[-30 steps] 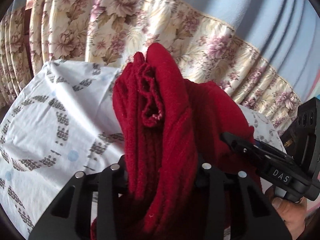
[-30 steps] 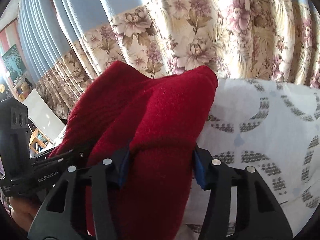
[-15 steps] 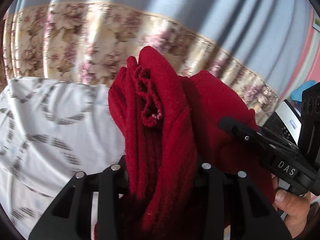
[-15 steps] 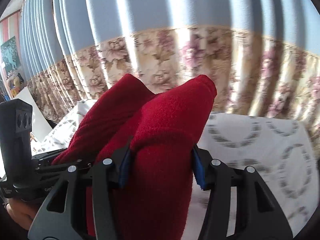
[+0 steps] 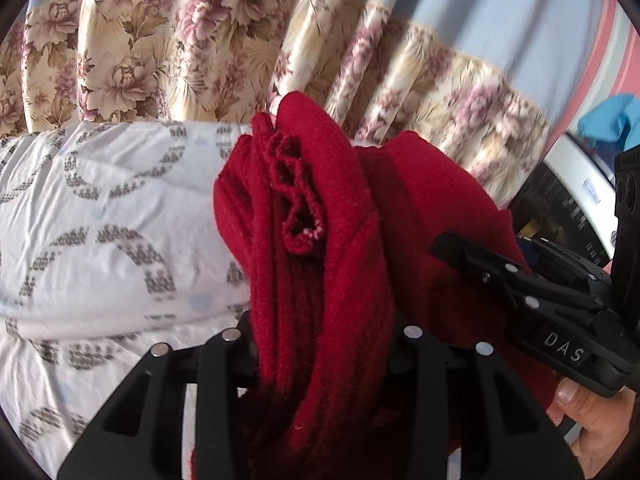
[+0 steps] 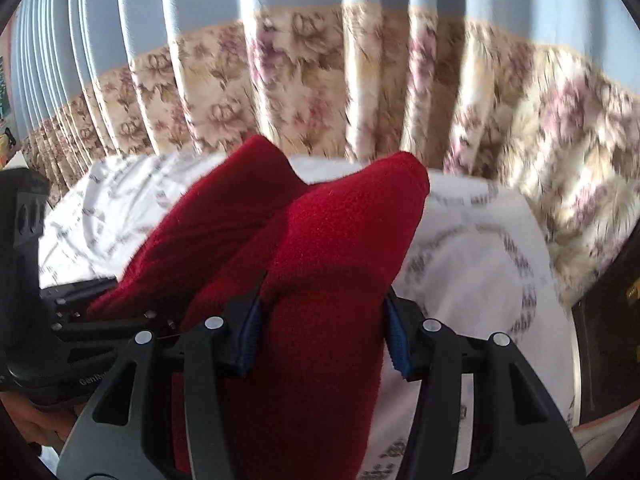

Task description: Fold small clothes

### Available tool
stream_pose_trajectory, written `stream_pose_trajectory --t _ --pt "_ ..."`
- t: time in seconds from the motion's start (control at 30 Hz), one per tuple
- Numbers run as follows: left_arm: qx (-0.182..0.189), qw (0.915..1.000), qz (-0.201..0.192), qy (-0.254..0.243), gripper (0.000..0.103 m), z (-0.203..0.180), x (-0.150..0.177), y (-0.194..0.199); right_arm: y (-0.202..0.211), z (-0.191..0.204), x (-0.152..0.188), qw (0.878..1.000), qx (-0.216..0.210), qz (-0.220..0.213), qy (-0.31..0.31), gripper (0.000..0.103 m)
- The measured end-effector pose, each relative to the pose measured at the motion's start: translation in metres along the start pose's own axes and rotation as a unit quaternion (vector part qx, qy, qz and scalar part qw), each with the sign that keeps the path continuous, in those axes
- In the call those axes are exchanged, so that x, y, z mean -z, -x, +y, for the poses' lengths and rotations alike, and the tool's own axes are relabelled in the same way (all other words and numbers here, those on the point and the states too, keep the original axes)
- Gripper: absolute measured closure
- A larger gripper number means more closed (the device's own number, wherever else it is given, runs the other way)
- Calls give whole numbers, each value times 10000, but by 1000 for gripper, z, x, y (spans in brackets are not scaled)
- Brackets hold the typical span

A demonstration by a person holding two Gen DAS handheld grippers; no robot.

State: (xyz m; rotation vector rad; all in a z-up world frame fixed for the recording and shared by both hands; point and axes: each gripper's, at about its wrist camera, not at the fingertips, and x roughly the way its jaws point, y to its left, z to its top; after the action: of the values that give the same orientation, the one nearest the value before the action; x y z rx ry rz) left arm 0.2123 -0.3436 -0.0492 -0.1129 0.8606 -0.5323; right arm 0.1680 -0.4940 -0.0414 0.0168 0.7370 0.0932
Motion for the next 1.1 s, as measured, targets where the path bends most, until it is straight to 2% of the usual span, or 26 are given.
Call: stream_pose_trajectory --t 0.1,0.2,0.23,0.27,0.33,0.37,0.43,0.57,0.6,0.8,0.93,1.1 --pt "-93 9999 -27 -116 61 -1 3 -1 -6 -9 13 9999 -3 29 -147 48" --pt "-232 9996 2 -179 50 4 1 0 -7 -9 14 9998 19 -23 -202 45" --pt "-320 9992 -44 -224 43 6 0 2 -6 -6 14 9997 144 -53 -191 41" --pt "-450 9985 -131 -276 31 5 1 4 -5 -7 14 9995 260 -68 -182 35" --pt "-696 9965 -268 -376 17 10 0 9 -3 -5 14 9985 528 -31 -169 29" --pt "-718 9962 -294 -398 13 14 0 11 0 -5 14 9975 677 -33 -190 21" --pt "-811 9952 -368 -412 9 27 -1 20 8 -5 14 9955 917 -20 -243 16" --pt "-943 9927 -625 -420 9 51 3 60 48 15 19 9907 1315 -96 -326 7" --pt "-1175 9890 -792 -420 8 58 7 80 54 21 20 9905 1341 -124 -284 6" --pt "-1742 9771 -1198 -244 7 99 27 169 111 86 39 9897 1334 -343 -376 3" --pt "-2104 9666 -1423 -343 3 125 67 228 140 137 62 9927 1032 -491 -390 3" --pt "-2657 9547 -1230 -526 2 144 129 271 176 196 96 9941 824 -678 -213 3"
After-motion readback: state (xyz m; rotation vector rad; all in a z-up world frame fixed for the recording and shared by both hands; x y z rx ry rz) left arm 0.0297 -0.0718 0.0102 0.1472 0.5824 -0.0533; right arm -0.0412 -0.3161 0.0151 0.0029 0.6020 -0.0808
